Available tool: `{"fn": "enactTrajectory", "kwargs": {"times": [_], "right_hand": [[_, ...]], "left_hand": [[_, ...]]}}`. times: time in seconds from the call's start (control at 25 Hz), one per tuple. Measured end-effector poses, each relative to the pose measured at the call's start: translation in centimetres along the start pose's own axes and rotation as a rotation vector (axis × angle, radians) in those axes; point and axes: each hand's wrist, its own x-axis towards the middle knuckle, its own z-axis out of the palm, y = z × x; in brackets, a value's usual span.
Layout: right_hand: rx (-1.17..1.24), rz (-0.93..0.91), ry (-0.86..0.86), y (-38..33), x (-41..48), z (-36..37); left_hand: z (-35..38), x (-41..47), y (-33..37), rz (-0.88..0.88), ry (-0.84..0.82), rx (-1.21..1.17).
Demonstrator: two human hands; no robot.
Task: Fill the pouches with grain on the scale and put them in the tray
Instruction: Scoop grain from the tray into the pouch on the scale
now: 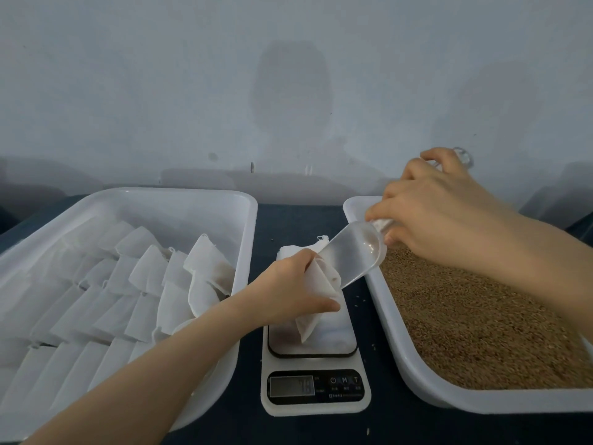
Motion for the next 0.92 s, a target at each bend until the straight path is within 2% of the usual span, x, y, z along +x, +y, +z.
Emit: {"fn": "enactTrajectory", "kwargs": {"times": [0.2,0.32,0.6,0.76,0.92], "right_hand": [[-0.047,-0.071,0.235,-0.4,-0.9,0.1],[-0.081,-0.078,0.317,-0.6,-1.2,0.3],[0.054,0.009,0.285,0.7,-2.3,0.4],[0.308,0.391,0.124,1.6,-3.2,2.0],[0.564,0.688,-0.205,0.3,-3.8,7.0]], "left_hand": [[0.0,0.0,0.0,0.0,0.018,-0.014],[0.0,0.0,0.1,-0.002,0.023,-0.021],[-0.1,0.0,0.0,0.008,0.02,-0.042],[-0.2,-0.1,0.0,0.002,0.015,-0.041],[-0.2,-0.1,0.1,0.003,0.014,-0.032]]}}
